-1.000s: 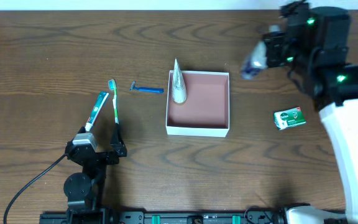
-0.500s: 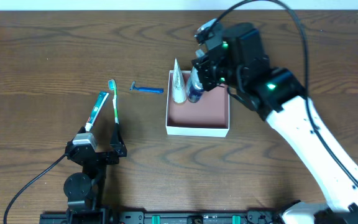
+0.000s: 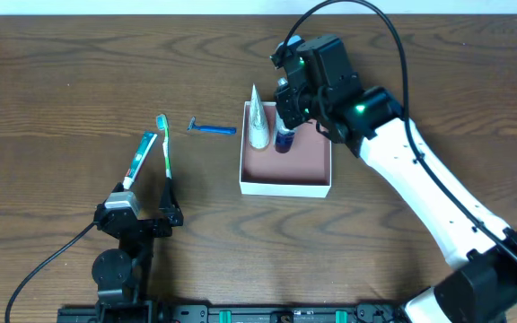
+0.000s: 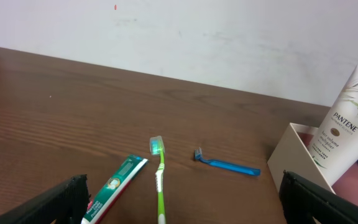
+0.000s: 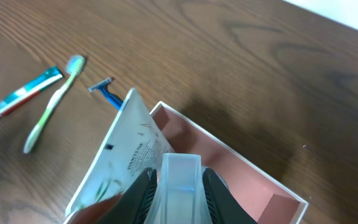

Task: Pack container
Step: 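Carry the pump bottle into the box beside the tube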

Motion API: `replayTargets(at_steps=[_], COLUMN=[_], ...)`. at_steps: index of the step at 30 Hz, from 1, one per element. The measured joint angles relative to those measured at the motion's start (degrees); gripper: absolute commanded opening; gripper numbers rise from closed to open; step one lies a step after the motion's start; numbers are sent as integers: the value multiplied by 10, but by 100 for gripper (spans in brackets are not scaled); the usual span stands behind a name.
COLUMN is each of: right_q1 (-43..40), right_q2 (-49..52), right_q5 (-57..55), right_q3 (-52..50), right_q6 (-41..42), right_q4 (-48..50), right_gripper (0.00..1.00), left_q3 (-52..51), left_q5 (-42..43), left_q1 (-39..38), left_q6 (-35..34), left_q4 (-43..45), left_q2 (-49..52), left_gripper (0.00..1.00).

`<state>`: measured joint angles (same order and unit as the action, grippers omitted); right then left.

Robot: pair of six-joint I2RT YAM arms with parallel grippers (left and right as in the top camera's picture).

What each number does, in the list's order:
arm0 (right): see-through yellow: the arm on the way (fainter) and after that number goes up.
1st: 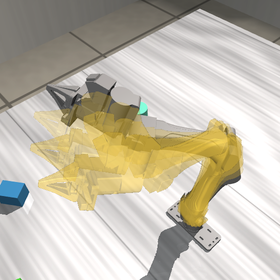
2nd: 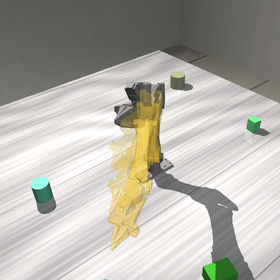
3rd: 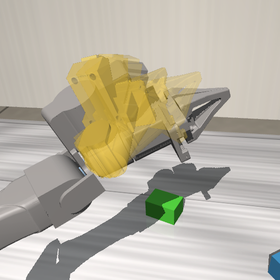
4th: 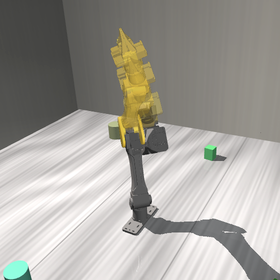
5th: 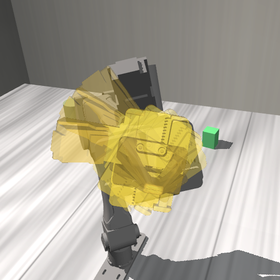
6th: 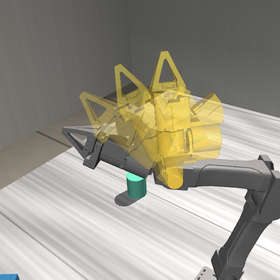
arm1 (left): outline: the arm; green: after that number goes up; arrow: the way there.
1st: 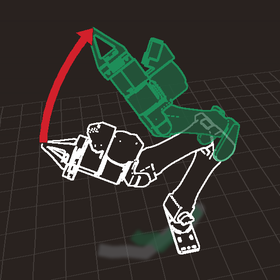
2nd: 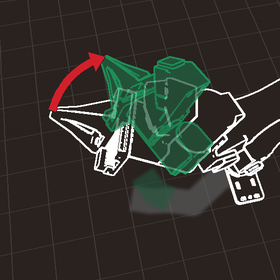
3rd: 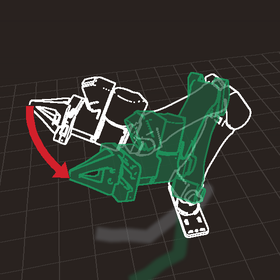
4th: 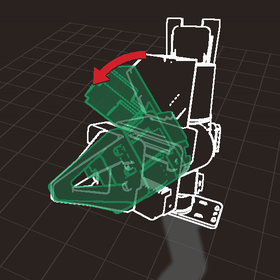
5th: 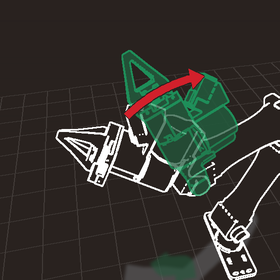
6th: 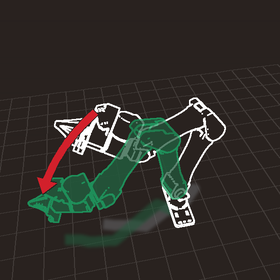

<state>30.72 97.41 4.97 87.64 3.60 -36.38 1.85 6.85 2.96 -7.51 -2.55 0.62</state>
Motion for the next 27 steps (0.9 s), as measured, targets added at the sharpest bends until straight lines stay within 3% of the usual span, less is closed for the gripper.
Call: replayTargets(at_steps=[20, 22, 25, 27], right_q1=[0, 0, 0, 0], right_q2=[90, 91, 91, 91], right_q5=[-9, -9, -10, -10], right_q3=[0, 0, 0, 0], right_q6=[-13, -13, -13, -15], right_q4=[49, 55, 63, 65], right_gripper=[7, 13, 31, 36], left_q3=[0, 0, 0, 0], left_q5=[0, 0, 0, 0], left_q1=[0, 0, 0, 0], left_q6=[0, 0, 0, 0], left_q4=[0, 0, 0, 0], left_q2=[0, 0, 0, 0], left_gripper=[98, 98, 98, 98])
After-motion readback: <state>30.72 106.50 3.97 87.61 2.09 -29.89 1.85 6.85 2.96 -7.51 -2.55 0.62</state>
